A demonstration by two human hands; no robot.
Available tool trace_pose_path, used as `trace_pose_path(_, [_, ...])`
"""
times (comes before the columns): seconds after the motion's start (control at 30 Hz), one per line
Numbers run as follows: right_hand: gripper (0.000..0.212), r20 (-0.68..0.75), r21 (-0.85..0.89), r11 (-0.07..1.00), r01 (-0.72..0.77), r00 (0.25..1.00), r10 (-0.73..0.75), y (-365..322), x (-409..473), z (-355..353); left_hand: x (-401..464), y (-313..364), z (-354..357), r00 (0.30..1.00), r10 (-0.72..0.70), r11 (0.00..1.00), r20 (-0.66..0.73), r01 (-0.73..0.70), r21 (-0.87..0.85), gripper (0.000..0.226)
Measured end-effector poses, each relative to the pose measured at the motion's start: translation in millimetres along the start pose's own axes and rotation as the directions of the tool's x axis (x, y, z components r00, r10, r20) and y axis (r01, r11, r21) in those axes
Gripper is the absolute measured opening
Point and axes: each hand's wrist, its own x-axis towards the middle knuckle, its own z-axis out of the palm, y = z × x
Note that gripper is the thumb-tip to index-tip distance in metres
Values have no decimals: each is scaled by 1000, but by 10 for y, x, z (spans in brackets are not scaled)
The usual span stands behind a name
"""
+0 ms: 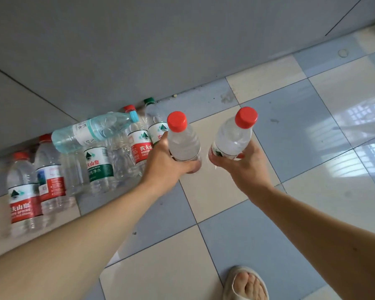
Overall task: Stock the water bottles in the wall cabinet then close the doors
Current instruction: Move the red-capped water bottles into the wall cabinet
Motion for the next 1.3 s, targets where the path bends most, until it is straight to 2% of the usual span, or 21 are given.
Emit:
trace_pose_path(0.2, [54,39,-92,996,19,999,-16,-802,-651,-295,-649,727,-593,999,-49,995,4,49,-81,71])
trace_pose_path(0.43, [48,128,-38,988,149,981,-143,-2567,-942,-649,-1126,1997,-1783,995,-24,998,-99,19,-56,61])
trace_pose_path(0.6, [49,243,-7,961,275,933,-265,-3906,-1240,-937,-1552,3010,-2644,981,60,996,-184,-72,-57,66])
trace_pose_path(0.73, [59,338,-7,930,367,876,-343,-5009,-1700,-1303,-2015,3897,-3318,977,102,993,-187,-112,-43,66])
trace_pose_path(0.83, [54,396,27,920,391,841,-369,-5773,-2095,-1585,-2391,4525,-3828,970,144,988,-198,-152,-27,61])
trace_pose_path(1.0, [58,456,73,912,404,800,-390,-6856,-2619,-1747,-2903,5409,-4710,949,223,973,-222,-231,-12,73])
trace_pose_path(1.07, [60,467,107,889,445,767,-440,-7392,-2815,-1744,-3051,5817,-5127,937,284,958,-205,-286,22,78])
trace_pose_path(1.13, [57,451,141,865,482,746,-489,-7941,-3045,-1728,-3220,6187,-5543,920,349,937,-180,-346,49,71])
trace_pose_path(1.3, [54,314,251,790,560,725,-613,-9197,-3599,-1695,-3670,7043,-6531,845,486,874,-221,-476,99,64])
